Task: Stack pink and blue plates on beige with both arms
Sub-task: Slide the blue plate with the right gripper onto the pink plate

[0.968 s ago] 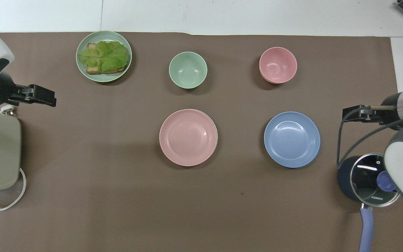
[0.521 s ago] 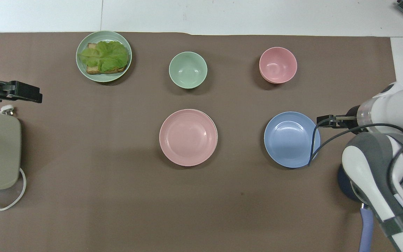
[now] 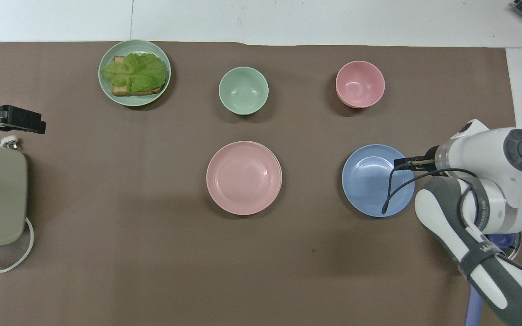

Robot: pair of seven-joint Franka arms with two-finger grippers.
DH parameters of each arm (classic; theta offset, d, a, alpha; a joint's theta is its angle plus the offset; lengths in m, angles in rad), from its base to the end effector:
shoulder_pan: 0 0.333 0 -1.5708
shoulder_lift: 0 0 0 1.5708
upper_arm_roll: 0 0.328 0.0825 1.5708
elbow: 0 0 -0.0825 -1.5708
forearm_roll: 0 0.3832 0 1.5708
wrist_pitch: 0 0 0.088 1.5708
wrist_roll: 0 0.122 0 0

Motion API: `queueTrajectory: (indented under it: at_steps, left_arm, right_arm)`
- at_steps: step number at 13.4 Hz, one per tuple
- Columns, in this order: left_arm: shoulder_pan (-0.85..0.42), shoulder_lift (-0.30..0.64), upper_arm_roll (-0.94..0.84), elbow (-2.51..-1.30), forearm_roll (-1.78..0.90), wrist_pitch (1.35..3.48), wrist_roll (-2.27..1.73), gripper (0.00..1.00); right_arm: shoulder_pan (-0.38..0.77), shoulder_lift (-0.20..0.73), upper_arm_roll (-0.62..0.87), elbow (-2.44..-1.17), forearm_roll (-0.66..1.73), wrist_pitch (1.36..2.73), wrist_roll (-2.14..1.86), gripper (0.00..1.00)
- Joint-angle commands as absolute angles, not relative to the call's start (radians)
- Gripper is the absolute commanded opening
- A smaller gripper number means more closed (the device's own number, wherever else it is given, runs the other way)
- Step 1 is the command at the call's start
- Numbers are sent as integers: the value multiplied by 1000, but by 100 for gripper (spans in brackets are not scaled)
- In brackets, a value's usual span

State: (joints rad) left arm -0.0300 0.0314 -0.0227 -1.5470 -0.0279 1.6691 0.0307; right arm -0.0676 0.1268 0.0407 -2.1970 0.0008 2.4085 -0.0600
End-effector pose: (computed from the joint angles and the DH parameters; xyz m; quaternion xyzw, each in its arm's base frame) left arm 0.5743 -0.0332 0.6244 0.9980 -0.0409 0.0452 0.0148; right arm 0.5571 -0.0152 0.3320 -0.9990 -0.0160 -0.0425 0.0010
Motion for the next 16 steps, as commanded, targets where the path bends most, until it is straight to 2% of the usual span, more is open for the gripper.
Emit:
queueTrajectory:
  at_steps: [1,3,5,9,12,16]
  left_arm:
    - [-17,23,-31,-1548,-12,1651,38,100]
    - [-17,23,-31,-1548,-12,1651,38,100]
    - [-17,23,-31,-1548,-12,1651,38,100]
    - [-17,23,-31,-1548,-12,1651,38,100]
    - [-17,23,-31,-1548,-12,1651,38,100]
    - [-17,23,-31,-1548,-12,1651,38,100]
  right_arm:
    - [-116,143,49,-2241,105,2467,-184,86]
    - [-115,155,49,-2241,228,2459,-283,77]
    - [-118,163,49,-2241,293,2453,-334,61]
    - [-117,163,49,-2235,314,2430,-334,1]
    - [-121,157,48,-2223,360,2419,-334,0]
    - [-103,92,55,-2204,360,2375,-313,0]
